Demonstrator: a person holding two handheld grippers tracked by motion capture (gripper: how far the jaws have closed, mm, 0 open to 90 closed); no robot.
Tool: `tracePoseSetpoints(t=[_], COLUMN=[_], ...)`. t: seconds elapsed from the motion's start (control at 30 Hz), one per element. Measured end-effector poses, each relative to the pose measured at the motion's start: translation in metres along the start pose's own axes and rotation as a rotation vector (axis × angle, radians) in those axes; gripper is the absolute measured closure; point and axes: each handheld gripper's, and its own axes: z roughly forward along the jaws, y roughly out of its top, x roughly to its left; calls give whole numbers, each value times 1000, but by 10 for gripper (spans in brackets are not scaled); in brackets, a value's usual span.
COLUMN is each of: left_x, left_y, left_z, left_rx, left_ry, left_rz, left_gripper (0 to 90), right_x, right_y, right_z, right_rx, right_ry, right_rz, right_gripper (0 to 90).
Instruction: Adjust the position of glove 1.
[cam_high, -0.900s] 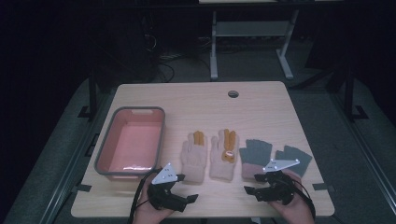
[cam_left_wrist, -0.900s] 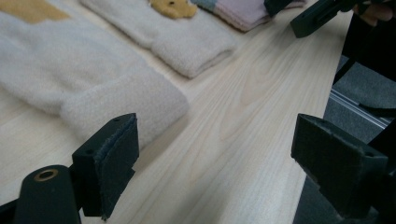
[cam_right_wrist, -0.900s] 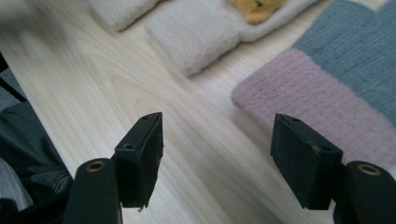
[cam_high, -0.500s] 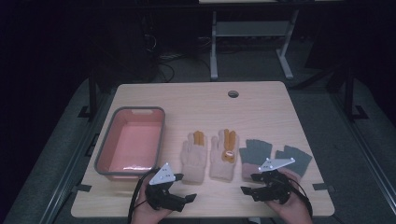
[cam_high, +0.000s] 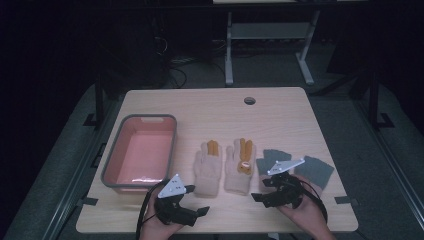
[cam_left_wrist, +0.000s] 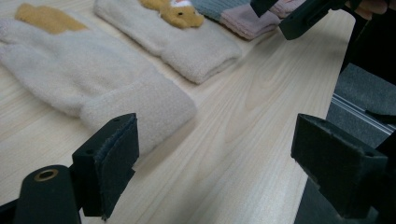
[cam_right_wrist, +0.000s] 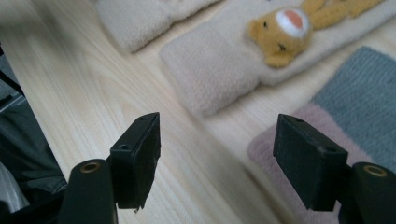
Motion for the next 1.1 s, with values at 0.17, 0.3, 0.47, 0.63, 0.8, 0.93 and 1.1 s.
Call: tracePoseSetpoints(t=[0.17,0.3,0.47,0.63,0.8,0.93,1.1], left_x=[0,0,1,2,3,3,3], left_y=[0,0,0,0,0,0,1], left_z=[-2,-3,-3,-3,-3,-5,-4], left_rx=[-4,-12,-14,-18,-21,-24,-28], left_ry=[1,1,0,0,-1,0,2], left_rz=[-3,-7,-17,-24,-27,-25,-24], left_gripper=[151,151,151,151,151,151,151], right_x=[-1,-1,-4,-8,-10,-11,-11], right_y=[11,18,28,35,40,46,58], right_z=[-1,-2,-8,-10,-11,-9,-9], right_rx=[6,21,21,28,27,30,42], right_ry=[5,6,0,0,-4,-8,-7], right_rz=[-7,-14,-21,-16,-12,-20,-37], right_gripper=[318,317,317,316,310,309,309])
